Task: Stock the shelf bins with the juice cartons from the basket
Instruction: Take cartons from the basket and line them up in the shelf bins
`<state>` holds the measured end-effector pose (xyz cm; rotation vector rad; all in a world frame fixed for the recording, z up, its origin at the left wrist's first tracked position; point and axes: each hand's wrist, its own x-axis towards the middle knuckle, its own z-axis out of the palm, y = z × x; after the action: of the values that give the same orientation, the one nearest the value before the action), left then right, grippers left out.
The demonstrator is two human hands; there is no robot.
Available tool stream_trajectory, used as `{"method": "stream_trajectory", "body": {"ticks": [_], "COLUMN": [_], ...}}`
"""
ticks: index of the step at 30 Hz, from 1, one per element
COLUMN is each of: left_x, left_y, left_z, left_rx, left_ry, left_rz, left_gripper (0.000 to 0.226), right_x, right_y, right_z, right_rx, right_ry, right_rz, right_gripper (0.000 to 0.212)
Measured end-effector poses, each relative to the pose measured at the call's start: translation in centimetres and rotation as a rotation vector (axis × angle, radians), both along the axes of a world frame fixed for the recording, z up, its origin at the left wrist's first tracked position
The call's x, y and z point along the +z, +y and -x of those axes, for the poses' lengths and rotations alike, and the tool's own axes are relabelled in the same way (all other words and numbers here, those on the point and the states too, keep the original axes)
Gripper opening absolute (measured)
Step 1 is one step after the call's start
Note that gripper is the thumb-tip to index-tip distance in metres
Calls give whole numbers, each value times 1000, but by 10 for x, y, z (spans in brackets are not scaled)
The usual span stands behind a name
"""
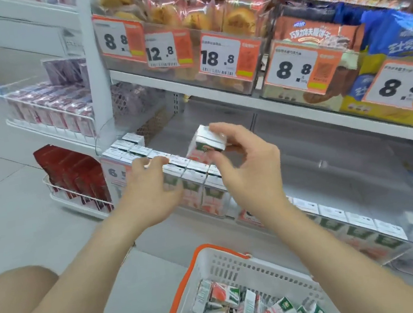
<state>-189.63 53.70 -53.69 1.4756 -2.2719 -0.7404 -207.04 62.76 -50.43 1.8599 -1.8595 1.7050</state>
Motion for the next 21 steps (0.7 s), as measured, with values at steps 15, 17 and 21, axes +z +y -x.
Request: {"method": "stream_trajectory", "body": {"ticks": [15, 17, 21], "left_x": [-37, -38, -39], "left_y": [0, -2, -2], "left_z": [6, 8, 13], "left_rx": [-20, -18, 5], "left_ry": [-456, -460, -425], "left_rz": [90, 55, 42], "left_gripper": [109, 114, 115], "right_x": [-42, -38, -36], "right_y": [-208, -210, -207], "right_z": [-45, -40, -29], "right_rx": [-10, 52, 163], "right_ry": [96, 17, 139], "right_rz": [-555, -651, -844], "right_gripper": [30, 37, 62]}}
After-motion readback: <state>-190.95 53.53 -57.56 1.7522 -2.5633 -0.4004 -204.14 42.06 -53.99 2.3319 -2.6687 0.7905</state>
